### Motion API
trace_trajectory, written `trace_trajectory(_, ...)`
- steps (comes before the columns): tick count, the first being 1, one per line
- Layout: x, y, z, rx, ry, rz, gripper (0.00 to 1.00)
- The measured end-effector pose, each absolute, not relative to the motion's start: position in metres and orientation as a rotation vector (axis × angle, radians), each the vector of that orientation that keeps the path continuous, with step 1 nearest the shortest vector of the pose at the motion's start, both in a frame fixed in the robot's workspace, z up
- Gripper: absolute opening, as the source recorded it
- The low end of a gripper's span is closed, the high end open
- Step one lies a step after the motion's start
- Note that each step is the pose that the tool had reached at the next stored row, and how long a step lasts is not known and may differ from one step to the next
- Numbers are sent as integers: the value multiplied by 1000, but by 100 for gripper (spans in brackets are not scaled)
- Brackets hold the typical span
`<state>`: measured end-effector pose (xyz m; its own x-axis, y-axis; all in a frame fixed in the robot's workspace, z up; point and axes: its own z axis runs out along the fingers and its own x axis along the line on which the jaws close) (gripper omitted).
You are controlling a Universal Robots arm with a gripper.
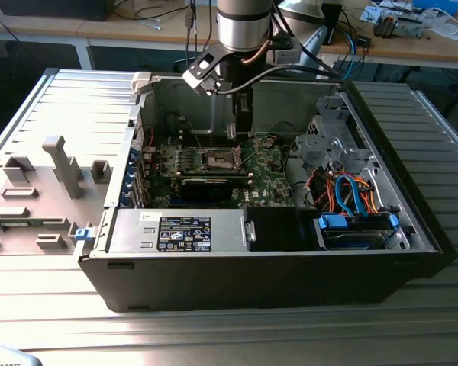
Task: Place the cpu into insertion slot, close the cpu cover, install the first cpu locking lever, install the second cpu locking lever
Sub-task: 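Place the cpu into insertion slot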
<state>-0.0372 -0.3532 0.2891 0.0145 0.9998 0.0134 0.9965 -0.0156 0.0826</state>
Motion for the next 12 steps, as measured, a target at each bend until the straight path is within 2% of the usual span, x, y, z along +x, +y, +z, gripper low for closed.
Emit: trace_trajectory(12, -42, -353, 278, 2202, 2169, 105, 55)
